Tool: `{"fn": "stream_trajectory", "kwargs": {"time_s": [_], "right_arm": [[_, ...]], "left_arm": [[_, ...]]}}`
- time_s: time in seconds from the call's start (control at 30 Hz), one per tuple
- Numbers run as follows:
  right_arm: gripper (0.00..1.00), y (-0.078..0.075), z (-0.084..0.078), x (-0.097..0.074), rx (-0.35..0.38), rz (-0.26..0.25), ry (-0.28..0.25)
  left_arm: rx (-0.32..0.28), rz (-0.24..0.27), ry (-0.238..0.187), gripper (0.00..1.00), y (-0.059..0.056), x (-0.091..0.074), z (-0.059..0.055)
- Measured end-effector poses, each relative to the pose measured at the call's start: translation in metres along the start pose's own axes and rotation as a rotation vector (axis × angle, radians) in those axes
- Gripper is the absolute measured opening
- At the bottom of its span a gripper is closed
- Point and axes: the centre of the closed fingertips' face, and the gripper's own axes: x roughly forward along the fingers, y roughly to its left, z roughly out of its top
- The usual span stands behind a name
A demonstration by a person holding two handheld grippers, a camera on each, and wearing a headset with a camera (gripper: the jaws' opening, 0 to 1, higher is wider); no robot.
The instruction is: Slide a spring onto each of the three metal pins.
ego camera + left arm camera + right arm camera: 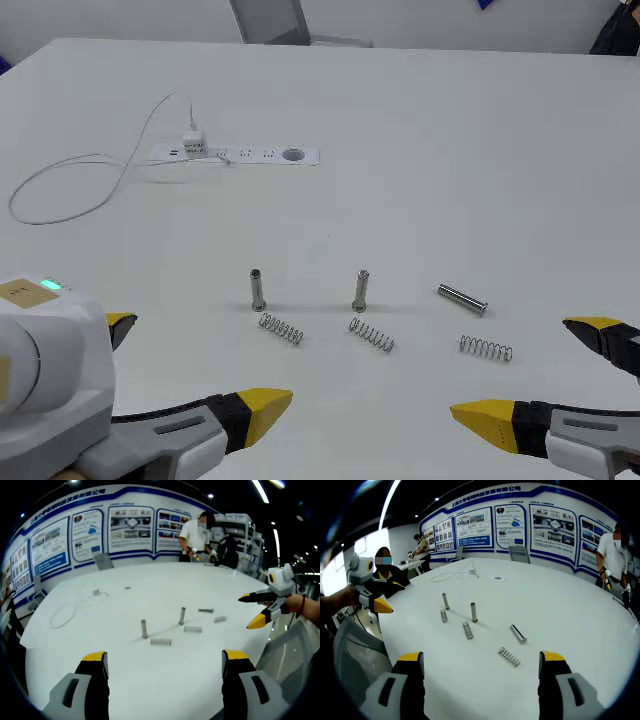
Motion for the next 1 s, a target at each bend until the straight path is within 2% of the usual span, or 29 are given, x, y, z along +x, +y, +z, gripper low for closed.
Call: {"fn": "stream_trajectory", "kwargs": {"time_s": [0.17,0.63,1.0], "right_arm": [[0.95,-0.0006,0.0020,-0.0005,-0.005,-0.005,-0.007],[0.93,-0.0009,0.0035,0.0000,-0.012,-0.014,-0.008],[0.91,-0.0020,0.0013,-0.0008,-0.014,-0.017,0.001]], "left_arm": [[0.001,0.009,-0.007,0.94,0.0014,-0.0014,0.0006],[0.001,0.012,0.011,0.94,0.0022,-0.0018,-0.0026],[0.002,0.005,0.003,0.94,0.0006,-0.0015,-0.0012]]}}
